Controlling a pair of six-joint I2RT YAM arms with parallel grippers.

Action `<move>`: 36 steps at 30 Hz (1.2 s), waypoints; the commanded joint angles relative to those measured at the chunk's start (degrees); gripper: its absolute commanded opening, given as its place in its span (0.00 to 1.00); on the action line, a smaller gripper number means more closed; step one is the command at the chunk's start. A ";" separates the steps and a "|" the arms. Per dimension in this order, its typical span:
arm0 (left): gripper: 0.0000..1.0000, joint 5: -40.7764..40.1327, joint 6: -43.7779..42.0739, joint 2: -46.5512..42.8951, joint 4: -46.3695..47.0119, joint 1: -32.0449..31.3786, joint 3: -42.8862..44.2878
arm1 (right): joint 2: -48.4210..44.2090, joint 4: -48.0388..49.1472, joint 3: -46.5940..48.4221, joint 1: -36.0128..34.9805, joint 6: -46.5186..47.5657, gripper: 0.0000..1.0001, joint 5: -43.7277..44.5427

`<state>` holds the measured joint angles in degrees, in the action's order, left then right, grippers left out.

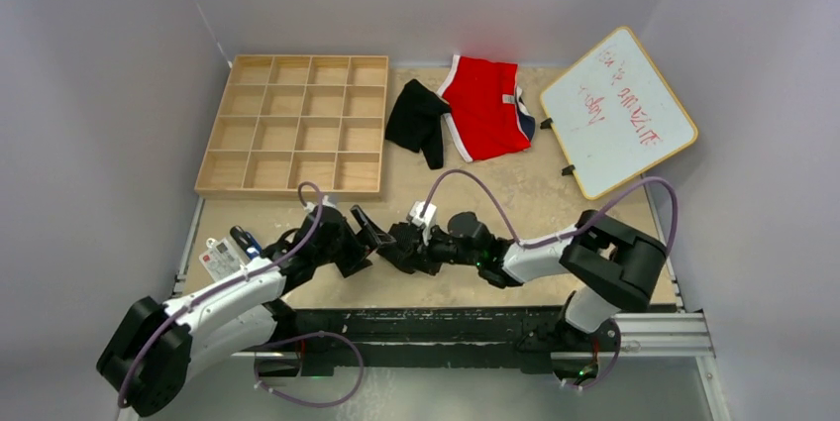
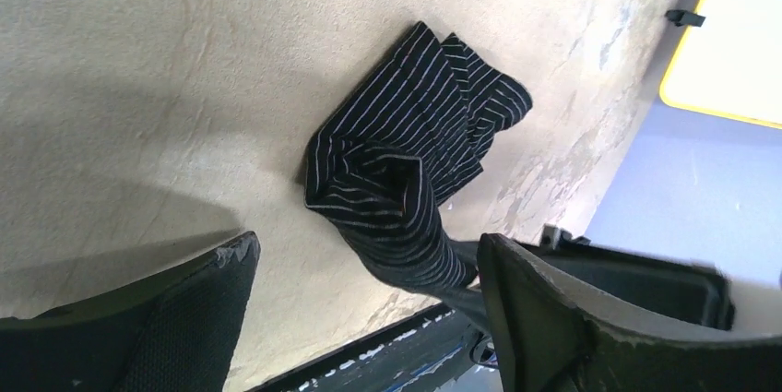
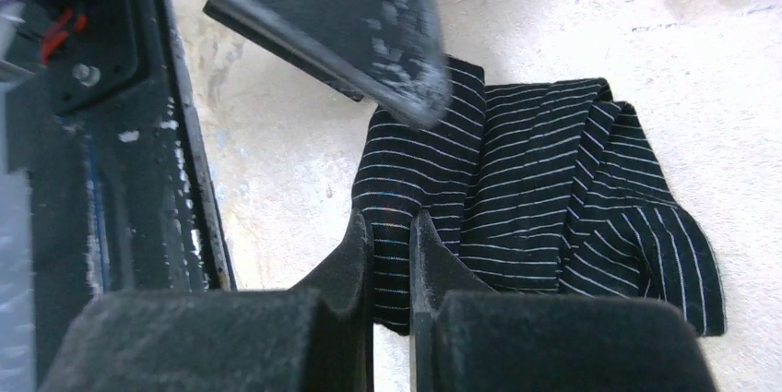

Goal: Roll the underwear
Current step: Roll the underwear to the center of the board.

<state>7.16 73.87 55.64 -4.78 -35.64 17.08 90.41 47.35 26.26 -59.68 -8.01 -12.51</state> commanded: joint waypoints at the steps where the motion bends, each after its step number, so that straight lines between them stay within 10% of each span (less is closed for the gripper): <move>1: 0.87 -3.79 -0.67 -6.04 -1.47 0.23 -2.03 | 4.80 6.40 0.19 5.96 -11.29 0.00 -19.16; 23: 0.74 -1.40 -3.43 8.39 16.49 0.05 -4.05 | 23.52 18.79 -1.64 15.03 -25.97 0.02 -24.17; 36: 0.47 -3.14 -3.75 17.49 17.96 -0.46 -4.20 | 29.77 32.52 -4.66 17.45 -34.40 0.12 -25.09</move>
<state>7.16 73.34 69.34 18.13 -35.68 13.15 117.60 88.09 23.97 -42.30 -43.16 -38.59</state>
